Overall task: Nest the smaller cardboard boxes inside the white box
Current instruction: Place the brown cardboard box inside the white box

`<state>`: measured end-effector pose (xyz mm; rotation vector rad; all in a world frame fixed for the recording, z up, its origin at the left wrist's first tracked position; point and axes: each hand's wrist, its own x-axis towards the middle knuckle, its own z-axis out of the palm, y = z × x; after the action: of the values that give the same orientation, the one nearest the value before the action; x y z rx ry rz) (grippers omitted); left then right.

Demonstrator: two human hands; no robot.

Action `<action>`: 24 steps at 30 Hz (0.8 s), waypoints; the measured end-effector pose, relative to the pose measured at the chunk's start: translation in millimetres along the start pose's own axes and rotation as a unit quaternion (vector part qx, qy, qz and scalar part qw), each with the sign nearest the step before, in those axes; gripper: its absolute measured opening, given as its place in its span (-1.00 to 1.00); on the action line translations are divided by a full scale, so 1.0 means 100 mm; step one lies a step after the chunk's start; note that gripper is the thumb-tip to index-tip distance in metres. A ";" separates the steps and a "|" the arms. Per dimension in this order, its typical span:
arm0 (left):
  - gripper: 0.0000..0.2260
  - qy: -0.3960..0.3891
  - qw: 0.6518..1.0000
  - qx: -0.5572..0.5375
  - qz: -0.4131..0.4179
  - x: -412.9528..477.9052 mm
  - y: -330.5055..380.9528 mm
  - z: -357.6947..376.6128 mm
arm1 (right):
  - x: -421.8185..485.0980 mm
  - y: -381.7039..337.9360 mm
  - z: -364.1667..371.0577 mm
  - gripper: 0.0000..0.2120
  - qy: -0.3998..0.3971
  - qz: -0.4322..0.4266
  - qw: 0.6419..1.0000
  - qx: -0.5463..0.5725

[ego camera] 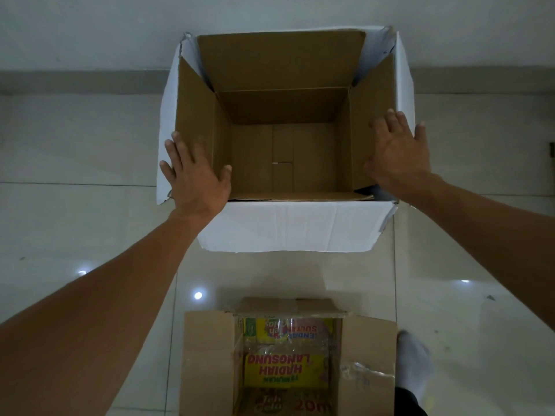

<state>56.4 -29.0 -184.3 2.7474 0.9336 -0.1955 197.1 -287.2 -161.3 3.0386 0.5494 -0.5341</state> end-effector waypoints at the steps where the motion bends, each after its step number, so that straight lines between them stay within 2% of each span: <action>1: -0.39 0.011 1.000 -0.023 -0.006 -0.02 0.01 0.00 | -0.03 0.01 -0.01 -0.35 0.003 -0.002 1.000 0.002; 4: -0.41 0.043 0.997 -0.069 -0.004 -0.12 0.02 -0.02 | -0.17 -0.01 -0.04 -0.38 0.012 -0.007 1.000 0.016; 7: -0.44 0.049 0.993 -0.101 0.040 -0.28 -0.04 -0.02 | -0.39 -0.06 -0.05 -0.41 0.019 -0.007 0.999 0.039; 12: -0.50 0.069 0.978 -0.179 0.086 -0.77 -0.20 -0.05 | -0.93 -0.13 0.04 -0.57 0.051 -0.012 0.995 0.086; 16: -0.51 0.048 0.974 -0.196 0.098 -1.24 -0.38 -0.06 | -1.46 -0.18 0.20 -0.60 0.064 0.026 0.986 0.154; 24: -0.50 0.003 0.967 -0.249 0.052 -2.30 -0.67 0.26 | -2.43 -0.11 0.83 -0.53 -0.049 0.027 0.975 0.216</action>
<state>-166.8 -118.2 -175.2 2.3194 0.7177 0.0619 -47.8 -364.7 -158.6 3.3882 0.3885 -0.9049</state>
